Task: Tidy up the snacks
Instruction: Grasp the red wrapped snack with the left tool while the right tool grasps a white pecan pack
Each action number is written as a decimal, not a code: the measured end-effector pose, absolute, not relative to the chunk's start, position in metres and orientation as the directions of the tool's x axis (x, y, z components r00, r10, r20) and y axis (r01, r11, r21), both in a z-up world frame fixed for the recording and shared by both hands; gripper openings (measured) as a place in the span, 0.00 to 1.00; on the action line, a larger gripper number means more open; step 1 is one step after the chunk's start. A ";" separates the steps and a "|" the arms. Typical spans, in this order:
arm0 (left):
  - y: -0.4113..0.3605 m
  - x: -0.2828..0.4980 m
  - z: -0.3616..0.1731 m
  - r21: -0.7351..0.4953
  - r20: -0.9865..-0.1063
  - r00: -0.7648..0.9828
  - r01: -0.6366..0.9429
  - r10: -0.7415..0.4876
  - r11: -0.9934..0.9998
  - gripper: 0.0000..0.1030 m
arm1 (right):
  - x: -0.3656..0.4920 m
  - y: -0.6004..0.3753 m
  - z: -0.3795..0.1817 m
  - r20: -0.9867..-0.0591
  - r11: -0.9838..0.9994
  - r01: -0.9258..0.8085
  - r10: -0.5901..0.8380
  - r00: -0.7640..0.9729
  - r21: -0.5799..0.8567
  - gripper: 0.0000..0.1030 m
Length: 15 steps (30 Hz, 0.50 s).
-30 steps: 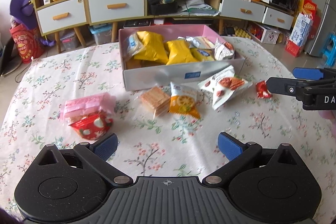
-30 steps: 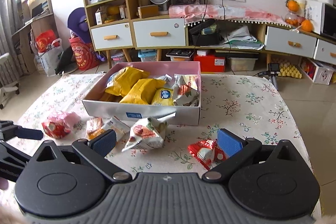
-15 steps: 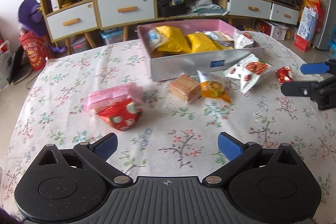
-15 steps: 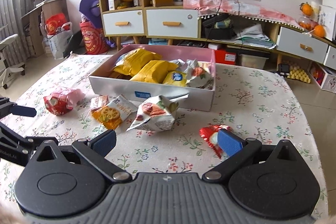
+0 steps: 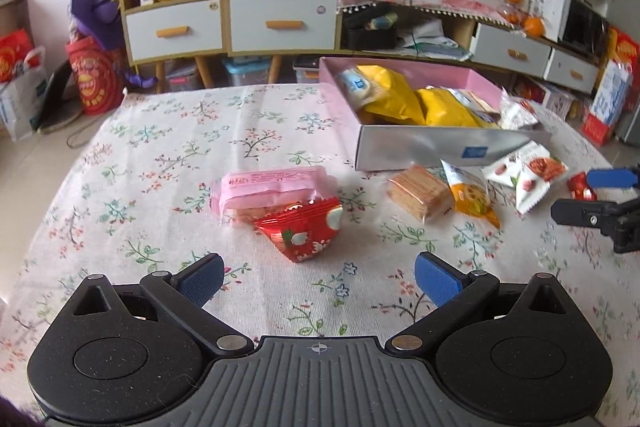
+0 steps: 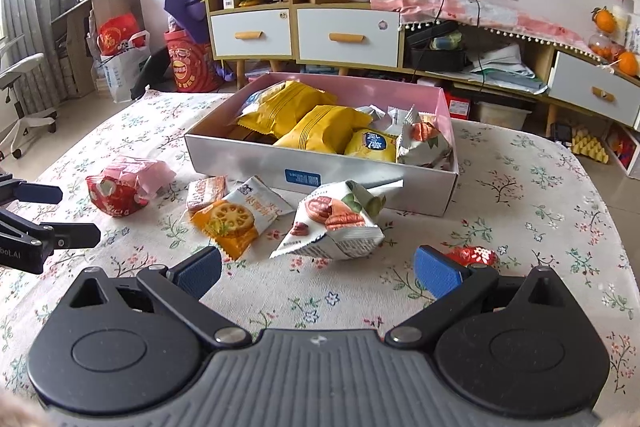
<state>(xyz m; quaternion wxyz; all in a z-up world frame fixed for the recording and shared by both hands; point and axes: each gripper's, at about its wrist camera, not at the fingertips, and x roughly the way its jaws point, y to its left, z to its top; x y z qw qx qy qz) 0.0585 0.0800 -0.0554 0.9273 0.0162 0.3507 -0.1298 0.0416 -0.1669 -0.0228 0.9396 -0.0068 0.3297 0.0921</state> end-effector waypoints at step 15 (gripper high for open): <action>0.065 0.076 -0.075 -0.067 -0.620 0.760 0.192 -0.192 0.979 0.75 | 0.074 -0.167 -0.034 -0.619 0.994 -0.054 0.100 0.779 0.091 1.00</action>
